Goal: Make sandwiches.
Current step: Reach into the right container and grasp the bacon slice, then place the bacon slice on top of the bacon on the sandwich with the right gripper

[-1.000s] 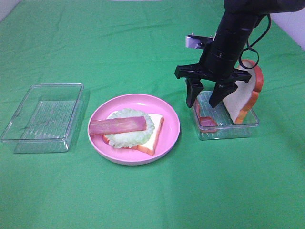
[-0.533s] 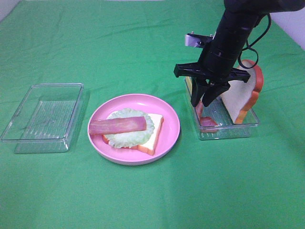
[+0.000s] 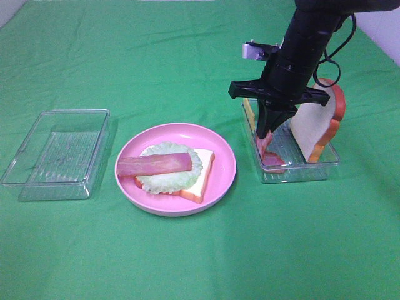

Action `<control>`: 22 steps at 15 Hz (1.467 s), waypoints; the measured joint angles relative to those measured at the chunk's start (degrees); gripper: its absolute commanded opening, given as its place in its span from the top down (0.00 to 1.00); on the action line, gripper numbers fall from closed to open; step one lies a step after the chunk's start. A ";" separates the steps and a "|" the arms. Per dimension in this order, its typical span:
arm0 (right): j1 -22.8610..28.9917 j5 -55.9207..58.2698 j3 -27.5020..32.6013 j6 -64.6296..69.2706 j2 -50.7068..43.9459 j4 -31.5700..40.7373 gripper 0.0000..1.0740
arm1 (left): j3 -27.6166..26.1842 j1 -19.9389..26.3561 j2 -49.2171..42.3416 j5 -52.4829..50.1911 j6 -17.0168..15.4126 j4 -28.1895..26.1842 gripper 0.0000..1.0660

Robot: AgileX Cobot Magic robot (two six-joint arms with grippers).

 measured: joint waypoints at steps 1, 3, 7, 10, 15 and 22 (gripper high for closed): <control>0.00 1.03 -0.40 0.00 -1.15 -0.06 1.00 | 0.00 0.00 0.00 0.00 0.00 0.00 0.23; 0.00 3.32 -0.69 -0.06 -4.47 -0.40 1.00 | 0.00 0.00 0.00 0.00 0.00 0.00 0.23; 0.00 5.16 -0.69 -0.17 -10.14 -1.03 1.00 | 0.00 0.00 0.00 0.00 0.00 0.00 0.23; 0.00 5.44 -0.69 -2.92 -11.92 3.84 1.00 | 0.00 0.00 0.00 0.00 0.00 0.00 0.23; 6.19 5.44 -0.69 -8.82 -12.09 17.25 1.00 | 0.00 0.00 0.00 0.00 0.00 0.00 0.23; 13.92 -5.27 -0.69 -12.95 -4.76 29.68 1.00 | 0.00 0.00 0.00 0.00 0.00 0.00 0.23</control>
